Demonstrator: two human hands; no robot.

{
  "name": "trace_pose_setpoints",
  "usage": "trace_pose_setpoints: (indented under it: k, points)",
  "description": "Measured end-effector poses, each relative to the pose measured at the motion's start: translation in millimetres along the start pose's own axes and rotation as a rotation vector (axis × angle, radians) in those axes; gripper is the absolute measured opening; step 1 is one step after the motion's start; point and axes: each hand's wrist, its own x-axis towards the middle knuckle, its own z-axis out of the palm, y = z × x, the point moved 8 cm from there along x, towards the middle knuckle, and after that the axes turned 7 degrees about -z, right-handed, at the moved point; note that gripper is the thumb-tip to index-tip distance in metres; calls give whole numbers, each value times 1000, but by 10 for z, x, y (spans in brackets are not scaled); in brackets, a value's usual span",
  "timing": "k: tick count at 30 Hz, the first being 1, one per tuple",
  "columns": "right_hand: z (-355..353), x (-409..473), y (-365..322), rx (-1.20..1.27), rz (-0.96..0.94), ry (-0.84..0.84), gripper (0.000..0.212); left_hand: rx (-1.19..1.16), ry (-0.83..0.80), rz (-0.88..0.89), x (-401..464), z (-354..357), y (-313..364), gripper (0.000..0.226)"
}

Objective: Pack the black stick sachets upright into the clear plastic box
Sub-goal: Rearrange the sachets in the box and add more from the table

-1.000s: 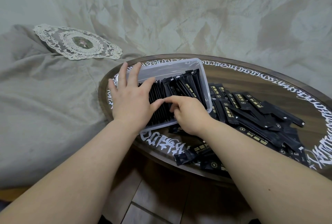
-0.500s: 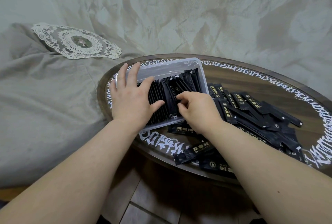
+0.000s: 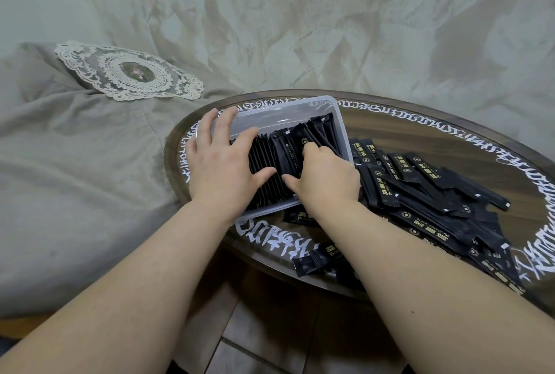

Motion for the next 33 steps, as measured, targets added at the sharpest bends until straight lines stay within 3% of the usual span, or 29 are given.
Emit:
trace_pose_setpoints:
  k: [16, 26, 33]
  points:
    - [42, 17, -11, -59, -5, -37, 60, 0, 11, 3, -2, -6, 3, 66]
    - [77, 23, 19, 32, -4, -29, 35, -3, -1, -7, -1, -2, -2, 62]
    - [70, 11, 21, 52, -25, -14, 31, -9, -15, -23, 10, 18, -20, 63]
